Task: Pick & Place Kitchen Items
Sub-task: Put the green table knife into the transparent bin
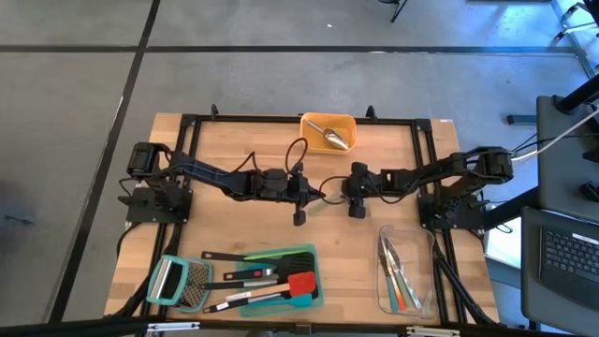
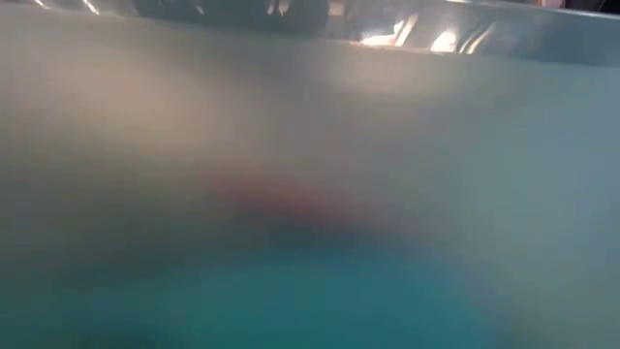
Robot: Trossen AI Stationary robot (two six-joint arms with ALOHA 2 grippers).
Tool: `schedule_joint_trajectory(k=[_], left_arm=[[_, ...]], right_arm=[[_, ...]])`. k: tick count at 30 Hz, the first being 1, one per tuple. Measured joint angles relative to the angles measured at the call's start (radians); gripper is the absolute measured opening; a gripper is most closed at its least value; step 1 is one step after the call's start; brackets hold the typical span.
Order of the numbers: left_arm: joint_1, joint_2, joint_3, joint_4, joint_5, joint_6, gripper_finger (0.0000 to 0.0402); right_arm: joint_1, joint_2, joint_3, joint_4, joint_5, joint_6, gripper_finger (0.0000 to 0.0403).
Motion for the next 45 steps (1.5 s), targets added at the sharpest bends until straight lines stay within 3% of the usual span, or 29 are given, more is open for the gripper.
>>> schedule_joint_trajectory(k=[13,22,30,32,37,45], left_arm=[[0.0,0.001,0.0,-0.021,0.021,-0.002,0.0002],[0.0,0.001,0.0,-0.036,0.026,-0.001,0.0002],[0.068,0.004,0.001,-0.18,-0.082,-0.153,0.0002],[0.089,0.025,0.002,-0.182,-0.072,-0.182,0.0001],[0.108,0.114,0.001,-0.149,0.131,-0.213,0.0001],[0.014,0.325,0.078,-0.084,0.123,-0.183,0.0002]], right_arm=[[-0.014,0.106,0.004,0.196,-0.032,-0.076,0.0184],[-0.052,0.142,0.004,0.261,-0.102,-0.049,0.0155],[0.003,0.143,0.024,0.25,-0.009,-0.022,0.0154],[0.017,0.144,0.032,0.241,0.001,-0.019,0.0156],[0.04,0.145,0.063,0.184,0.037,0.05,0.0158],[0.047,0.146,0.094,0.123,0.037,0.115,0.0158]])
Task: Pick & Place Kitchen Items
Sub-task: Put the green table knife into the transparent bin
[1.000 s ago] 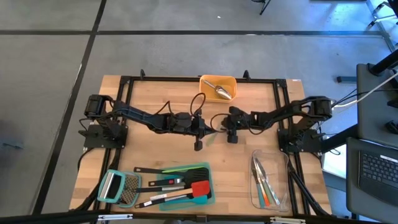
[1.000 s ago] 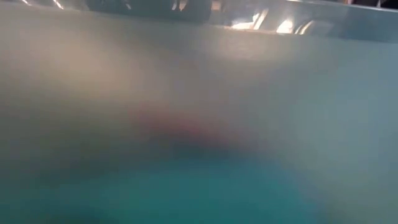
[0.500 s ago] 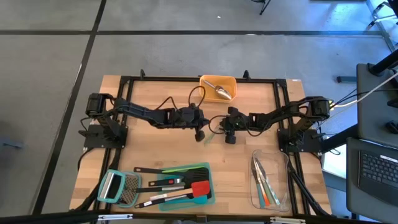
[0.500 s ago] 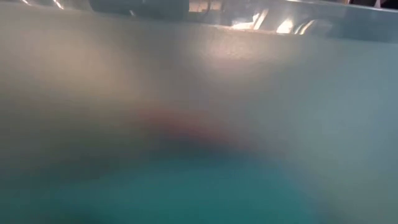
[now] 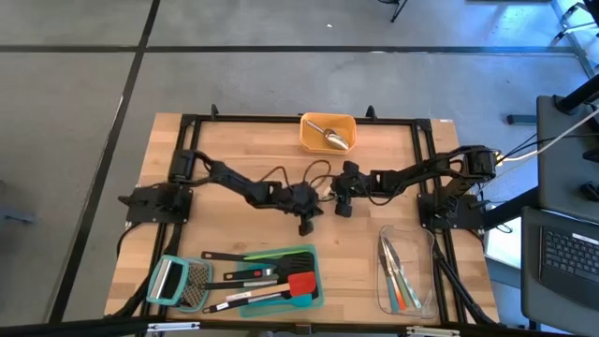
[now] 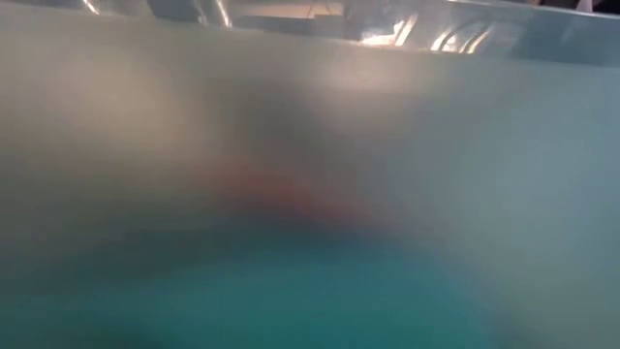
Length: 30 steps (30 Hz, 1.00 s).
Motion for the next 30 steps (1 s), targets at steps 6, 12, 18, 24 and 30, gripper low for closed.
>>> schedule_joint_trajectory(k=[6,12,18,24,30], left_arm=[[-0.077,0.053,0.062,-0.057,-0.303,0.14,0.0002],[-0.115,0.003,0.06,-0.079,-0.472,0.194,0.0035],[-0.099,0.025,0.062,-0.078,-0.41,0.1,0.015],[-0.119,0.027,0.061,-0.135,-0.54,0.181,0.023],[-0.093,0.027,0.061,-0.191,-0.512,0.158,0.023]], right_arm=[[0.001,0.0,0.001,0.0,-0.003,0.021,0.0158],[0.002,0.001,0.001,0.0,-0.003,0.04,0.0158],[0.003,0.001,0.001,0.0,-0.003,0.052,0.0158],[0.003,0.002,0.001,0.005,-0.007,0.067,0.0158],[0.004,0.003,0.001,0.015,-0.016,0.091,0.0158]])
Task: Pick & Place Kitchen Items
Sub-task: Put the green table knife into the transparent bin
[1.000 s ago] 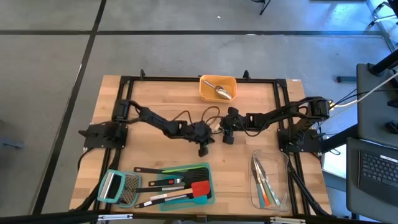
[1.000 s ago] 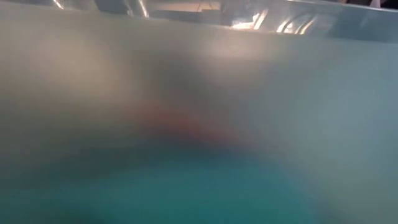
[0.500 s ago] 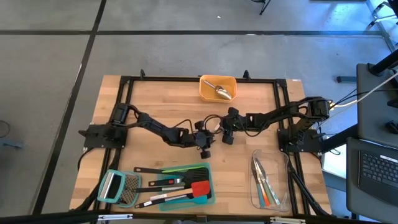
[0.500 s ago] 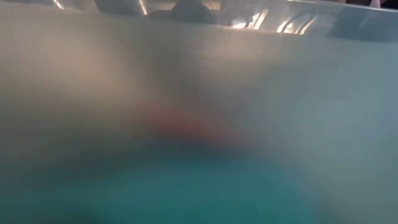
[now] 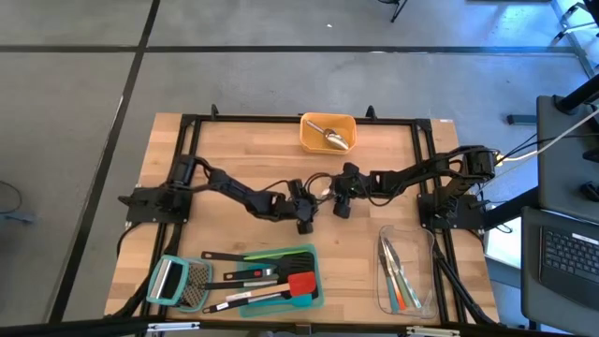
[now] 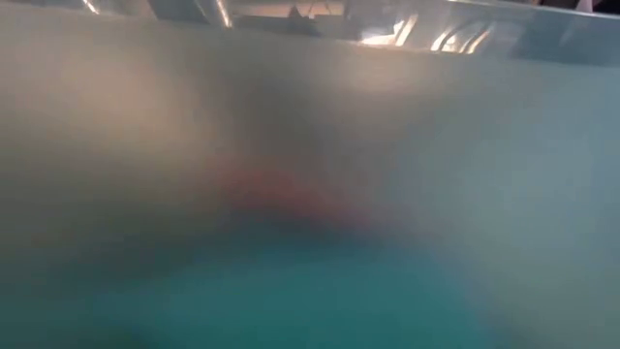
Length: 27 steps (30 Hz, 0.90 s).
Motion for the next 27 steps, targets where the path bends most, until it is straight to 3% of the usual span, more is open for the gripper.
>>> schedule_joint_trajectory(k=[13,20,27], left_arm=[[0.023,-0.006,0.005,-0.147,-0.051,0.032,0.0188],[0.029,-0.005,0.004,-0.177,-0.063,0.089,0.0161],[0.043,-0.004,0.001,-0.178,-0.012,0.106,0.0102]], right_arm=[[0.012,0.0,0.018,-0.014,-0.188,0.083,0.0158],[0.044,0.0,0.018,-0.016,-0.239,0.095,0.0158],[0.063,0.0,0.018,-0.015,-0.239,0.113,0.0158]])
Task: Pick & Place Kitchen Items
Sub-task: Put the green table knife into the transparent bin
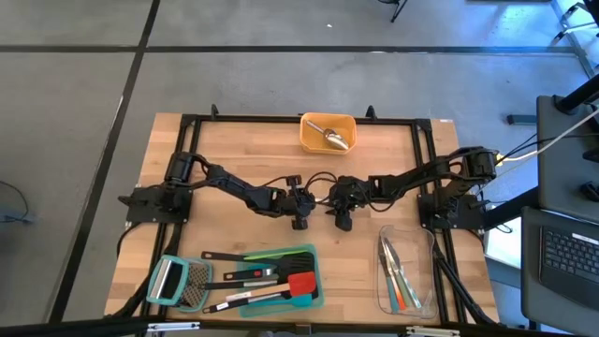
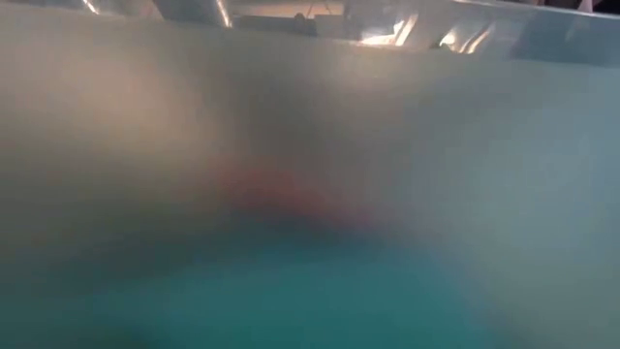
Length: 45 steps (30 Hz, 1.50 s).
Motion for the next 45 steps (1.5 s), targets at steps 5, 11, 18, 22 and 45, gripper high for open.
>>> schedule_joint_trajectory(k=[5,11,18,22,45], left_arm=[[0.001,0.0,-0.001,0.001,0.02,0.032,0.0077],[0.01,-0.001,-0.001,-0.004,0.067,0.035,0.0081],[0.019,-0.003,-0.001,-0.01,0.092,0.06,0.0086],[0.019,-0.003,-0.001,-0.013,0.099,0.066,0.0073],[0.019,-0.004,0.001,-0.018,0.107,0.066,0.0068]], right_arm=[[0.007,-0.001,0.001,-0.021,0.114,-0.001,0.0158],[0.019,-0.001,0.001,-0.035,0.237,-0.053,0.0158],[0.074,0.004,0.057,-0.102,0.299,-0.083,0.0158],[0.121,0.008,0.139,-0.231,0.331,-0.106,0.0158],[-0.001,0.003,0.208,-0.411,0.345,-0.186,0.0196]])
